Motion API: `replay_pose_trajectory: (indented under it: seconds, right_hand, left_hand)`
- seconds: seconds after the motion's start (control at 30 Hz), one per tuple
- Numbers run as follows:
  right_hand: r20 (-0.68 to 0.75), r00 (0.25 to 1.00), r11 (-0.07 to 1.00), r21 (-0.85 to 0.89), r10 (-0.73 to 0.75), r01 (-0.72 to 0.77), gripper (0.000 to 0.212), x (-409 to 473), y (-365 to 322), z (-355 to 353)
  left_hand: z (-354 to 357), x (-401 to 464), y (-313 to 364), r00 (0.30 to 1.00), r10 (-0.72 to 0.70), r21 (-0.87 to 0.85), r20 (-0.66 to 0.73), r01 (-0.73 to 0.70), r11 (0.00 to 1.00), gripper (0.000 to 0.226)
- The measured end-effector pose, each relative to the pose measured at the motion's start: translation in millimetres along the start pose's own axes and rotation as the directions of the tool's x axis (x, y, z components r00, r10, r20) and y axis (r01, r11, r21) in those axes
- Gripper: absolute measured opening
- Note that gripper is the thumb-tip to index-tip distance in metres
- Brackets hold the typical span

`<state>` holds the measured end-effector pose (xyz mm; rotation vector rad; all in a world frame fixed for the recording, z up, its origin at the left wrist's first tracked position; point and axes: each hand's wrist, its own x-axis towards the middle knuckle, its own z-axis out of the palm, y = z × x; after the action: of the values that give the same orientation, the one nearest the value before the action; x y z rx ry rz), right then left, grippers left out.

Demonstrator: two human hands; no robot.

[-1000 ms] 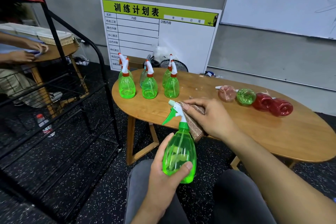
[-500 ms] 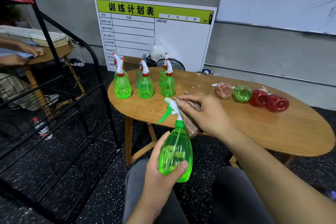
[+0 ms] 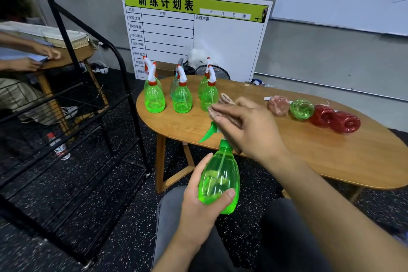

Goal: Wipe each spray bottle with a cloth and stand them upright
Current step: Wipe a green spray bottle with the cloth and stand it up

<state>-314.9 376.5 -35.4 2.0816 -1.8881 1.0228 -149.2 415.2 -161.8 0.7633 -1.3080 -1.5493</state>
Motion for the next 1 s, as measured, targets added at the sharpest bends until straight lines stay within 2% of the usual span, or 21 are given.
replay_pose_trajectory:
  seconds: [0.1, 0.17, 0.27, 0.33, 0.4, 0.47, 0.53, 0.6, 0.67, 0.73, 0.8, 0.9, 1.0]
  right_hand:
    - [0.078, 0.996, 0.999, -0.022, -0.046, 0.047, 0.038, 0, -2, 9]
    - [0.050, 0.997, 0.997, 0.049, -0.059, 0.057, 0.037, -1, -1, 13]
    - [-0.031, 0.999, 0.997, 0.067, 0.037, -0.034, 0.039, 0, 0, 12]
    - [0.033, 0.999, 0.997, 0.066, 0.032, -0.034, 0.035, -3, -1, 13]
    - [0.061, 0.998, 0.975, 0.220, 0.023, -0.035, 0.031, -9, -5, 14]
    - [-0.023, 0.994, 0.896, 0.437, 0.106, -0.085, 0.028, -18, -7, 13]
    - [-0.098, 0.951, 0.732, 0.663, 0.292, -0.156, 0.027, -33, -6, 13]
    - [-0.080, 0.869, 0.505, 0.838, 0.487, -0.206, 0.027, -56, -3, 19]
    - [-0.014, 0.794, 0.365, 0.893, 0.607, -0.264, 0.025, -81, 0, 31]
    - [0.050, 0.748, 0.295, 0.900, 0.662, -0.321, 0.025, -103, 3, 44]
    - [0.110, 0.735, 0.245, 0.901, 0.669, -0.358, 0.029, -116, 3, 55]
    - [0.151, 0.758, 0.218, 0.906, 0.634, -0.363, 0.031, -121, 0, 62]
    - [0.152, 0.779, 0.198, 0.921, 0.608, -0.335, 0.028, -120, -2, 62]
  left_hand:
    - [-1, 0, 2, 1.000, -0.002, -0.009, 0.003, 0.002, 1.000, 0.079]
    - [-3, 1, 2, 1.000, 0.003, -0.011, -0.001, -0.004, 1.000, 0.079]
    - [-3, 2, 2, 1.000, 0.007, -0.019, -0.009, -0.007, 1.000, 0.080]
    - [-3, 2, 1, 1.000, 0.003, -0.032, -0.019, -0.004, 0.999, 0.080]
    - [-3, 2, 1, 1.000, 0.008, -0.042, -0.030, -0.010, 0.999, 0.080]
    - [-4, 2, 3, 0.999, 0.018, -0.055, -0.033, -0.019, 0.998, 0.080]
    - [-3, 2, 4, 1.000, 0.017, -0.080, -0.017, -0.019, 0.997, 0.081]
    - [-5, 2, 4, 1.000, 0.014, -0.112, -0.018, -0.016, 0.994, 0.079]
    - [-7, 4, 4, 1.000, 0.001, -0.150, -0.030, -0.006, 0.989, 0.077]
    - [-8, 5, 3, 0.999, -0.027, -0.195, -0.040, 0.018, 0.981, 0.079]
    - [-7, 6, 2, 0.998, -0.049, -0.222, -0.041, 0.039, 0.974, 0.078]
    - [-6, 8, -1, 0.998, -0.063, -0.225, -0.023, 0.056, 0.973, 0.073]
    - [-6, 7, -2, 0.998, -0.059, -0.216, 0.002, 0.058, 0.975, 0.077]
